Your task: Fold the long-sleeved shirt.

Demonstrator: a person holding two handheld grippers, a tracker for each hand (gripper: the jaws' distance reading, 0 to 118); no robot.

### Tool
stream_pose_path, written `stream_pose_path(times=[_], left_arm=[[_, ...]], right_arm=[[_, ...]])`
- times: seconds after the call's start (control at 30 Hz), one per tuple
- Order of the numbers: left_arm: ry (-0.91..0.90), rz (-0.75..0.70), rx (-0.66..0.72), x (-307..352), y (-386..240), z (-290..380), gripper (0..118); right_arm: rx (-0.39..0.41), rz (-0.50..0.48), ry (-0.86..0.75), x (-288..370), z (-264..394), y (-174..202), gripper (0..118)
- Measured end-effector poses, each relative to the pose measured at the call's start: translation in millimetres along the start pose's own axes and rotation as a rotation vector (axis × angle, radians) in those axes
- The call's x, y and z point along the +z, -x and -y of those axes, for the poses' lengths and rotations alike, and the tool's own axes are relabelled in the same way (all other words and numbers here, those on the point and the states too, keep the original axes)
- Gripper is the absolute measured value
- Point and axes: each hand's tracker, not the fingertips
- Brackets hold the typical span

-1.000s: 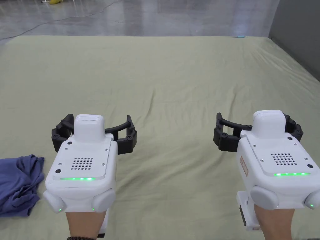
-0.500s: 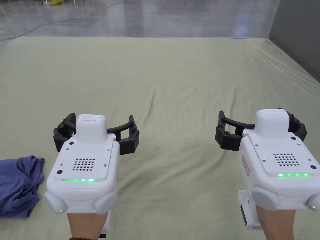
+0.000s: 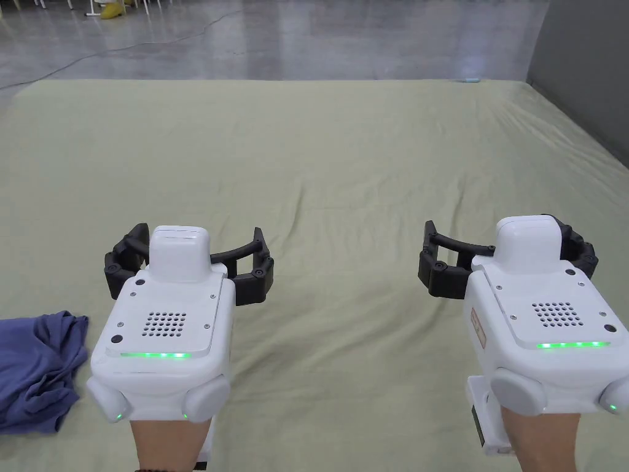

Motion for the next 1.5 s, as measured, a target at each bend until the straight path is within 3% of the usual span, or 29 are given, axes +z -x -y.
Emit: stream_pose_path(times=[1.1, 1.4, 1.47, 1.5], left_arm=[[-0.01, -0.013, -0.005, 3.1, 3.7, -5.8, 118], [-0.002, -0.01, -0.002, 3.9, 3.1, -4.6, 118], [-0.003, -0.012, 0.008, 4.4, 4.9, -5.3, 118], [-0.003, -0.012, 0.012, 4.4, 5.7, -5.8, 118]], right_arm=[[-0.002, 0.013, -0.005, 0.4, -2.8, 2.2, 118], [-0.019, 0.027, 0.102, -4.2, -4.7, 1.9, 118], [-0.065, -0.031, 0.122, -6.2, -8.6, -0.9, 118], [-0.114, -0.009, 0.152, -7.7, -14.7, -1.8, 118]])
